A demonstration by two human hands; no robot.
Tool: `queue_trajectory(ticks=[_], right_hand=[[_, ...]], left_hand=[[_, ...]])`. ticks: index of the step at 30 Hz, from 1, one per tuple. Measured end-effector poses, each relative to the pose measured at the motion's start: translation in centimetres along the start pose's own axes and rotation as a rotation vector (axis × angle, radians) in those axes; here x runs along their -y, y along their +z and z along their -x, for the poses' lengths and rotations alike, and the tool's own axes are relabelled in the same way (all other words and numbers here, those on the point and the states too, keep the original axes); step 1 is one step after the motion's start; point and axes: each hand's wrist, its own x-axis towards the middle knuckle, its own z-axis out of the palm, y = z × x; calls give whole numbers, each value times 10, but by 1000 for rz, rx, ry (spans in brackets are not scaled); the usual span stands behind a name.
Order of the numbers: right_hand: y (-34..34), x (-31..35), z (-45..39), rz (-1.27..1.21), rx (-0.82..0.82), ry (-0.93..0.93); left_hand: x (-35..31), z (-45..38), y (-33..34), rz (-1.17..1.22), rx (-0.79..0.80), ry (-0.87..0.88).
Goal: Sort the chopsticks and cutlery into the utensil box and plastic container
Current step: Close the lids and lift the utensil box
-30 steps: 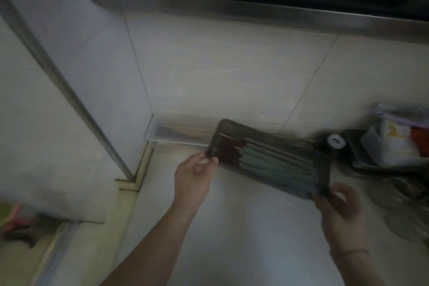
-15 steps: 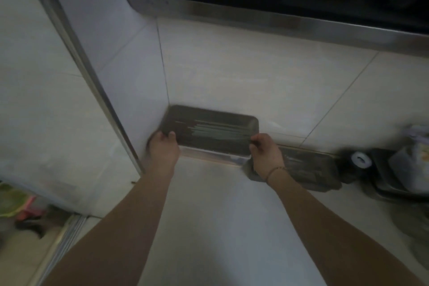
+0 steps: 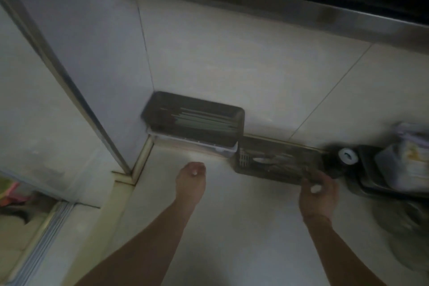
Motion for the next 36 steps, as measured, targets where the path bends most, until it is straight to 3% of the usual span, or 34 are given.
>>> queue_trajectory(ticks=[2, 4, 11, 14, 20, 23, 25, 28, 31, 36], right_hand=[[-22, -22, -13, -18, -49, 92], [-33, -35, -27, -40, 12, 181], [-11, -38, -63, -34, 325, 298], [-23, -41, -53, -1, 281, 217], [-65, -66, -18, -151, 220, 259], [-87, -58, -9, -131, 146, 155], [-99, -34, -12, -46, 112, -18], [-115, 14, -16, -114, 26, -218], [-116, 67, -20, -314, 8, -300], [-63, 150, -13, -325, 31, -503]], left_hand=[[-6, 15, 22, -228, 100, -10], [-15, 26, 47, -412, 152, 68], [-48, 39, 100, -537, 13, 157], [-35, 45, 99, -480, -44, 167], [-5, 91, 87, -256, -9, 176], [-5, 112, 80, -152, -53, 258], [-24, 121, 71, -105, -133, 400], [-74, 132, 53, 28, -189, 541], [-121, 122, 27, 131, -222, 608], [-164, 65, -30, 237, -362, 620]])
